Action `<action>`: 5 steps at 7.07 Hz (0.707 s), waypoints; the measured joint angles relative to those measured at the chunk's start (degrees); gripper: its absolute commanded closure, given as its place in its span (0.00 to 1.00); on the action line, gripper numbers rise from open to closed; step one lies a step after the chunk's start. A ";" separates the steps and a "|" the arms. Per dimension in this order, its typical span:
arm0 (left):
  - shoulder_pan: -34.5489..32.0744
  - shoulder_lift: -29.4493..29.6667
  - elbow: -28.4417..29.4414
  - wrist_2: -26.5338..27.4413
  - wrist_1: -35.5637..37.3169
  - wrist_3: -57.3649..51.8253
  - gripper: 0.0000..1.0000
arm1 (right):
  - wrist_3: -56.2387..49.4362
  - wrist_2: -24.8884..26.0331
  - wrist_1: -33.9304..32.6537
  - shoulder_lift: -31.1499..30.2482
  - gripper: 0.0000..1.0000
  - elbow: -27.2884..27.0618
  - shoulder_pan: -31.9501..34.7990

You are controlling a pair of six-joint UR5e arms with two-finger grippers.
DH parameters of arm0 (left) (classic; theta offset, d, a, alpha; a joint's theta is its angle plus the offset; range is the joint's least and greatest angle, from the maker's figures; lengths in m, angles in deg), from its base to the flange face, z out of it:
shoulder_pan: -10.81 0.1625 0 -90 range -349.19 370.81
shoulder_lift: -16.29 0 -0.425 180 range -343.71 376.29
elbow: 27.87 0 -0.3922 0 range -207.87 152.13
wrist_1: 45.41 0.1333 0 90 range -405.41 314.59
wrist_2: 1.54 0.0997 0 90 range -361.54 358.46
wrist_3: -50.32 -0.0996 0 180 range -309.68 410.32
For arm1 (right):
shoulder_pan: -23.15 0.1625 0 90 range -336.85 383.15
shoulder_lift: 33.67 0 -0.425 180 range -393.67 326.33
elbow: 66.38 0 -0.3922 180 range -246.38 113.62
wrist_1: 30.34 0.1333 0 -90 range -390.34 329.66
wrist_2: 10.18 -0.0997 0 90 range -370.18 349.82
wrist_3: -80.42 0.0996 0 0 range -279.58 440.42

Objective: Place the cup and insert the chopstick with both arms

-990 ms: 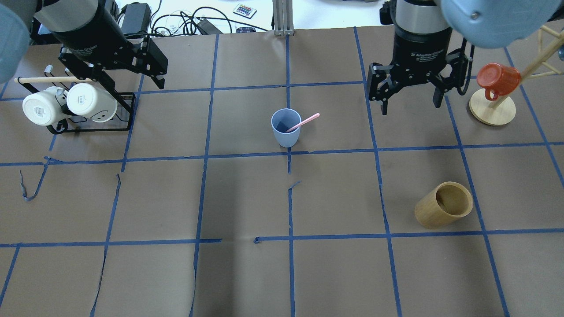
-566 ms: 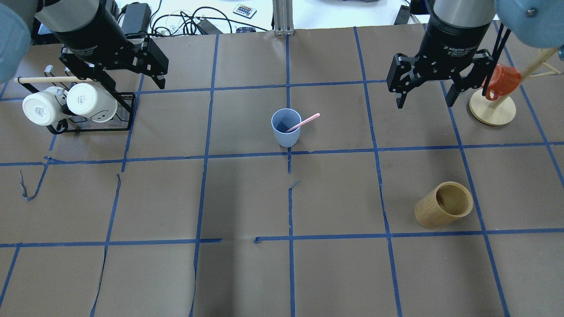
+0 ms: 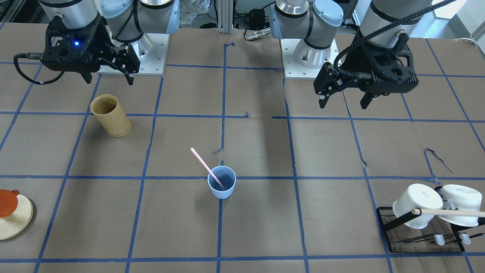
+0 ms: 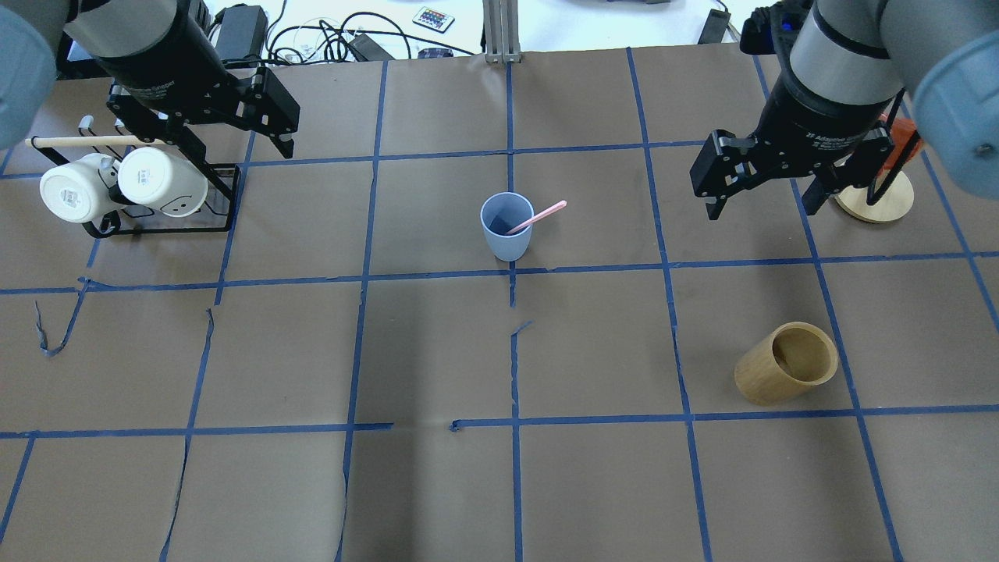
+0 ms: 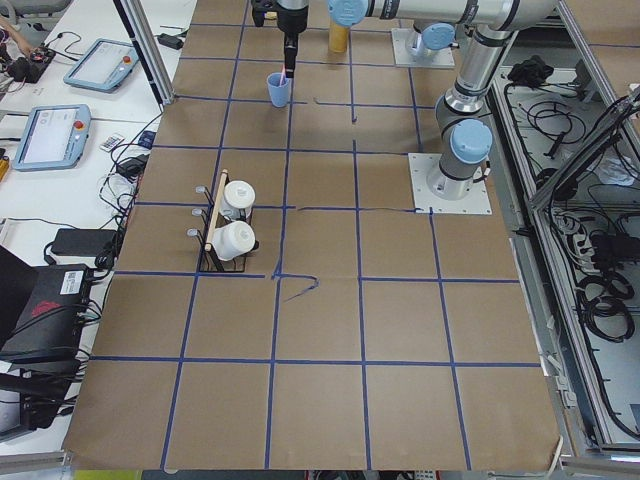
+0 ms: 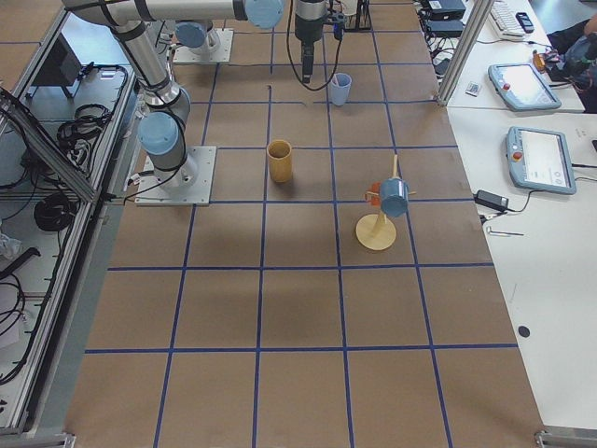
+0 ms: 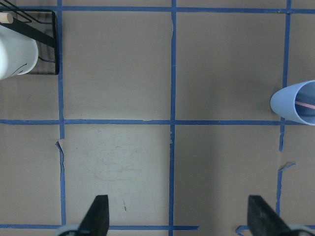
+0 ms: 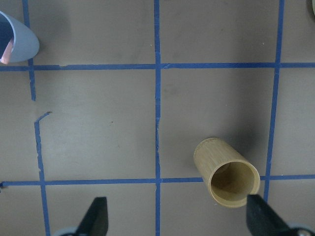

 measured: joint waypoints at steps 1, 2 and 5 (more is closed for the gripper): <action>-0.01 -0.02 -0.01 0.00 -0.04 0.00 0.00 | -0.93 0.09 -0.62 -0.03 0.00 -0.07 -0.02; -0.08 -0.02 -0.01 -0.01 -0.06 0.23 0.00 | -2.82 -0.15 -0.80 0.39 0.00 -0.22 -0.21; -0.23 -0.05 -0.05 -0.03 -0.12 0.93 0.00 | -7.29 -0.37 -0.24 1.23 0.00 0.06 -0.58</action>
